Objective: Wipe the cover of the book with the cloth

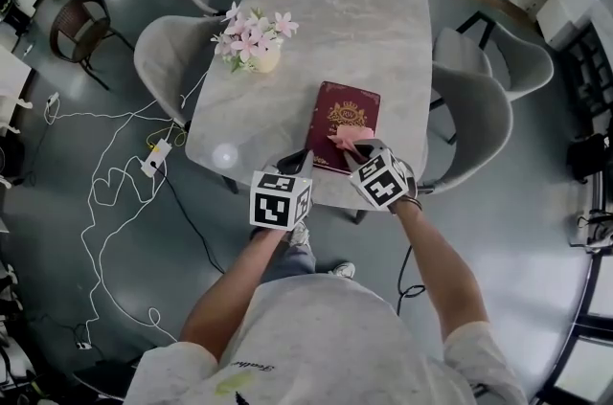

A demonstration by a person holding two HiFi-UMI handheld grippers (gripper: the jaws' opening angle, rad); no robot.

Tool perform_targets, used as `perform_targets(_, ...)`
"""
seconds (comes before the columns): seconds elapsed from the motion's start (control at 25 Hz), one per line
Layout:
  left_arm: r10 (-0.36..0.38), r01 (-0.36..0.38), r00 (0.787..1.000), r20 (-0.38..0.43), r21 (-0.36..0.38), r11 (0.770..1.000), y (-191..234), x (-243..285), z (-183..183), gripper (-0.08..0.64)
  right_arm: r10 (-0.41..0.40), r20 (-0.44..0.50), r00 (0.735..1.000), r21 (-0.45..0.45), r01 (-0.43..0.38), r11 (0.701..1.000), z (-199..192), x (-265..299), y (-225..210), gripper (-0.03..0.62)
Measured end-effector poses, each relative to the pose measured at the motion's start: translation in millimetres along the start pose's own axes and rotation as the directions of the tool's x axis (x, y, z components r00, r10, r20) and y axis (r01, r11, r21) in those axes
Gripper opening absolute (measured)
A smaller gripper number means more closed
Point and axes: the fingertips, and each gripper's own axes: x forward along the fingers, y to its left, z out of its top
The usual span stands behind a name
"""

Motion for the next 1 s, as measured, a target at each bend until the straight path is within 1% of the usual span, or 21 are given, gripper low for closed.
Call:
perform_targets(0.64,0.041,-0.04,0.999,0.007,-0.011,0.999,-20,-16,-16,0.008,0.079,0.018,0.997,-0.02,-0.079,0.997,-12,-14,33,0.018)
perform_targets(1.0,0.044,-0.044,0.999,0.014,-0.008,0.999,-35,-18,-18,0.008,0.127,0.025,0.992,-0.058,-0.126,0.99,-17,-28,49,0.018)
